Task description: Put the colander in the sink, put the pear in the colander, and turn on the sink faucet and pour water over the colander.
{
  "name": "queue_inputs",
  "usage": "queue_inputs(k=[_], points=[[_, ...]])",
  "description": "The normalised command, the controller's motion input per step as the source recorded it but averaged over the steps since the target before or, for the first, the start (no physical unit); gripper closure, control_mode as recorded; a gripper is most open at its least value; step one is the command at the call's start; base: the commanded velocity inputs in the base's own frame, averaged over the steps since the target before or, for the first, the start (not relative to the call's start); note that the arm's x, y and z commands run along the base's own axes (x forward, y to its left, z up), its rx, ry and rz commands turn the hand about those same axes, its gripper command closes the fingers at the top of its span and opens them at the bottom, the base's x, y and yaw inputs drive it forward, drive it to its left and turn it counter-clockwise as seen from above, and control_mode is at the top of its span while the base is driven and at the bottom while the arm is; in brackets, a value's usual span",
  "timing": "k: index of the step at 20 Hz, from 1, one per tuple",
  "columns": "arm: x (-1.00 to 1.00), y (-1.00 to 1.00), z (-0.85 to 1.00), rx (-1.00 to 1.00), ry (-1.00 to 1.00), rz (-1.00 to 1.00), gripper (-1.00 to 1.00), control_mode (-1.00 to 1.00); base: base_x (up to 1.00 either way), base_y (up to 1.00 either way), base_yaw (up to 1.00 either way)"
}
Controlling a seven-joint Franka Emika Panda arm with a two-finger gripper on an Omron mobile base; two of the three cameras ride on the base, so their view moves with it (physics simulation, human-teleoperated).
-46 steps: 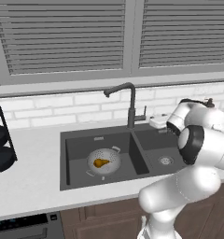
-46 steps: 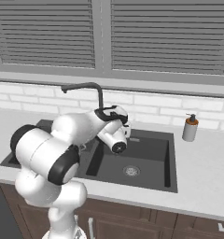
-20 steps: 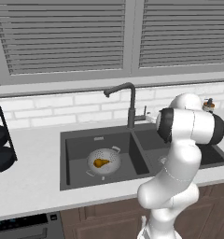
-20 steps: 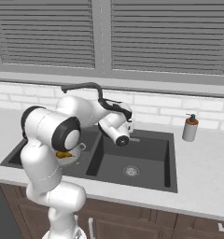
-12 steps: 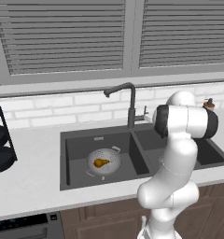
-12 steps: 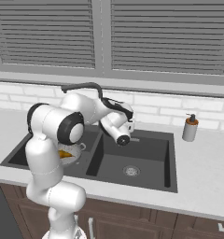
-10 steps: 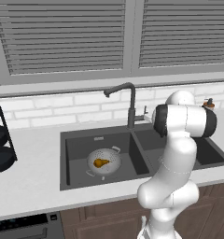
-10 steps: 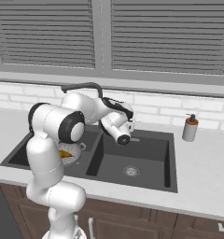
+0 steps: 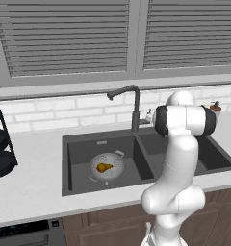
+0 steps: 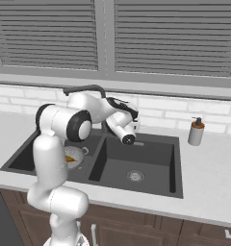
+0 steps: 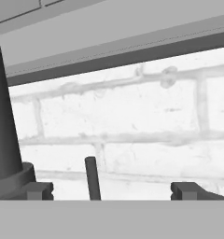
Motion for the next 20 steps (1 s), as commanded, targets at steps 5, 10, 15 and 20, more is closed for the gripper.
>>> queue_inputs(k=[5,10,15,20], points=[[0.28,0.0,-0.11,0.0,0.0,0.0,-1.0,-1.0,0.0,0.0,0.0],[0.15,0.0,-0.34,0.0,0.0,0.0,-1.0,-1.0,0.0,0.0,0.0],[0.28,0.0,-0.11,0.0,0.0,0.0,-1.0,-1.0,0.0,0.0,0.0],[0.5,0.0,-0.01,0.0,0.0,0.0,-1.0,-1.0,0.0,0.0,0.0]])
